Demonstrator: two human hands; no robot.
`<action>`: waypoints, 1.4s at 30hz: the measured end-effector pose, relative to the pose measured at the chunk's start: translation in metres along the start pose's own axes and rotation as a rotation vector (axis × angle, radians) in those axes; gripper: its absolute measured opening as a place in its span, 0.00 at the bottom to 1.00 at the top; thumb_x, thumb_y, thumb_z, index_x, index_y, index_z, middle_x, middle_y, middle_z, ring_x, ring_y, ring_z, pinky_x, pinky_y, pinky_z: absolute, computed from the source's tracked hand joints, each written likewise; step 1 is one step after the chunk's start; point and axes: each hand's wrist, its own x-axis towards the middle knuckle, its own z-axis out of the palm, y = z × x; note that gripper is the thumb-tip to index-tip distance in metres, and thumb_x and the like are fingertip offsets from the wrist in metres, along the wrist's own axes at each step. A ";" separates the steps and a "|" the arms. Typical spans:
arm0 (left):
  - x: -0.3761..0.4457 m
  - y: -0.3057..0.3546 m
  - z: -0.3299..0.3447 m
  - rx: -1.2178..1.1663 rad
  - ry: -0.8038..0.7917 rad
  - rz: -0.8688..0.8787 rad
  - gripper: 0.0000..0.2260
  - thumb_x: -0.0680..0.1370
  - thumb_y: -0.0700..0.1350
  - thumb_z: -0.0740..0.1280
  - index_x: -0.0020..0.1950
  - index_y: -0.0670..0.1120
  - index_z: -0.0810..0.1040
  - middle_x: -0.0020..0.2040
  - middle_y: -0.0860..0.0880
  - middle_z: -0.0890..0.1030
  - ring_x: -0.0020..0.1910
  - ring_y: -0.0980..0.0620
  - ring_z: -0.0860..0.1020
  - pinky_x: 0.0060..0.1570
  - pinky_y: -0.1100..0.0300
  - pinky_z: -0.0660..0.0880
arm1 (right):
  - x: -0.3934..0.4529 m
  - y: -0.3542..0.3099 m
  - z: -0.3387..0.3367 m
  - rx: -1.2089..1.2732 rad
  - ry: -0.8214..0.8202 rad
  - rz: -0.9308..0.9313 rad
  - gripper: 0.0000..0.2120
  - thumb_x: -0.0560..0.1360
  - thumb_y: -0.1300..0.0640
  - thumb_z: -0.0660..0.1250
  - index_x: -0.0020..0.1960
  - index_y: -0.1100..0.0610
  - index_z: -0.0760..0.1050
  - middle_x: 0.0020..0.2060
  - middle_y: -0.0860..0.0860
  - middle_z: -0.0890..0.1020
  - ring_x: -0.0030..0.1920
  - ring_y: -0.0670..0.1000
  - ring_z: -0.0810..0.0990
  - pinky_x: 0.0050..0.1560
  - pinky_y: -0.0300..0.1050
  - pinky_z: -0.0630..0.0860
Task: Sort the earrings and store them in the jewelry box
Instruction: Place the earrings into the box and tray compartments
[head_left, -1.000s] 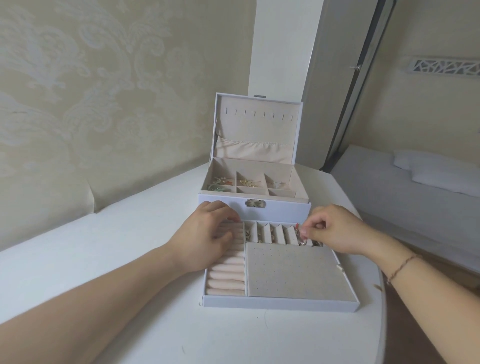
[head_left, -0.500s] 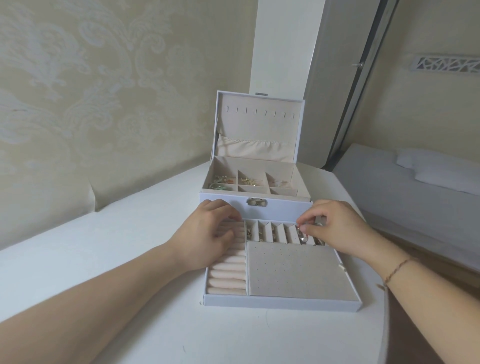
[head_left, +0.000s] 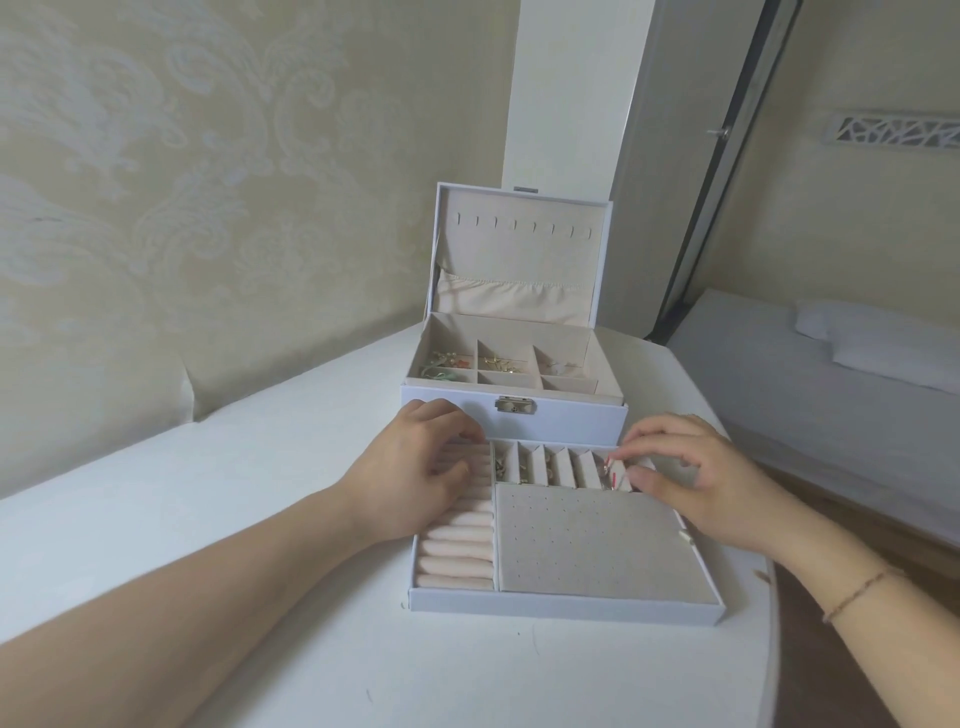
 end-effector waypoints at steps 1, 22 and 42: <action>0.000 0.000 0.000 -0.001 0.001 0.001 0.15 0.71 0.45 0.62 0.57 0.49 0.80 0.53 0.56 0.77 0.54 0.52 0.72 0.54 0.64 0.67 | -0.005 0.001 0.000 0.034 0.031 0.039 0.16 0.70 0.33 0.63 0.53 0.37 0.79 0.55 0.37 0.76 0.62 0.42 0.71 0.53 0.35 0.66; -0.073 0.045 -0.044 0.142 -0.333 -0.123 0.48 0.65 0.77 0.63 0.76 0.63 0.42 0.67 0.67 0.61 0.67 0.63 0.65 0.63 0.69 0.61 | -0.083 -0.013 0.010 -0.297 -0.235 0.209 0.54 0.50 0.12 0.42 0.67 0.36 0.28 0.68 0.32 0.31 0.69 0.32 0.25 0.76 0.46 0.35; -0.055 0.041 -0.071 -0.248 0.025 -0.100 0.49 0.62 0.70 0.72 0.76 0.65 0.50 0.66 0.78 0.65 0.69 0.75 0.62 0.63 0.79 0.59 | -0.054 -0.050 -0.024 0.088 0.136 0.002 0.37 0.59 0.21 0.64 0.65 0.31 0.63 0.68 0.27 0.63 0.70 0.28 0.59 0.68 0.31 0.57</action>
